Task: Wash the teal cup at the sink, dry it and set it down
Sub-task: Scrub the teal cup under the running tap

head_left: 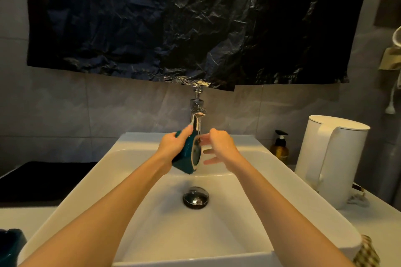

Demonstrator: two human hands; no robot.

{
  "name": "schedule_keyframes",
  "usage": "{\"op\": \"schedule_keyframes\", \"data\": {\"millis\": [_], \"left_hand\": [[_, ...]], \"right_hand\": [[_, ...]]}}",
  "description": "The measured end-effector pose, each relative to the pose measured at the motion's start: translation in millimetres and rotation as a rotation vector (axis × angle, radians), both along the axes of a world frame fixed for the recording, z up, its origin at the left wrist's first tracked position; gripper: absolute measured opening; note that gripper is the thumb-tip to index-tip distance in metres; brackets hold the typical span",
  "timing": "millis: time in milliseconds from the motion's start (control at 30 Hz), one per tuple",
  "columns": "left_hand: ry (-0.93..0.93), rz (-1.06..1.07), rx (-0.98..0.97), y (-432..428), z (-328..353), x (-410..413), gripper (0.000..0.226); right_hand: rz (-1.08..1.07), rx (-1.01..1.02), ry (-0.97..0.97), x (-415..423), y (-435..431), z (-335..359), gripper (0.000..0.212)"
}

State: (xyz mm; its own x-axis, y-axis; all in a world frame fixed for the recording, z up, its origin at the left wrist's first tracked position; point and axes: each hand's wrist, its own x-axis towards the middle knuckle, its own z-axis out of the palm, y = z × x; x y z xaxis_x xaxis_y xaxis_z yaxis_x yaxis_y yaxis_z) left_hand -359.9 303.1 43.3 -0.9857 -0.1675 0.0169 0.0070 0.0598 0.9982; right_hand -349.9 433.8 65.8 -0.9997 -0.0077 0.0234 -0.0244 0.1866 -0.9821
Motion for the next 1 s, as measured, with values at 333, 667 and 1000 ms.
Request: {"op": "schedule_keyframes", "data": {"millis": [333, 667, 1000], "left_hand": [[0.669, -0.192, -0.918, 4, -24, 2, 0.035], [0.568, 0.092, -0.600, -7, -6, 4, 0.044], [-0.237, -0.162, 0.093, -7, 2, 5, 0.029]], "right_hand": [[0.264, -0.297, -0.383, -9, 29, -13, 0.060], [-0.041, -0.178, -0.177, -23, 20, -23, 0.037], [0.085, -0.185, -0.177, -21, 3, -19, 0.032]]}}
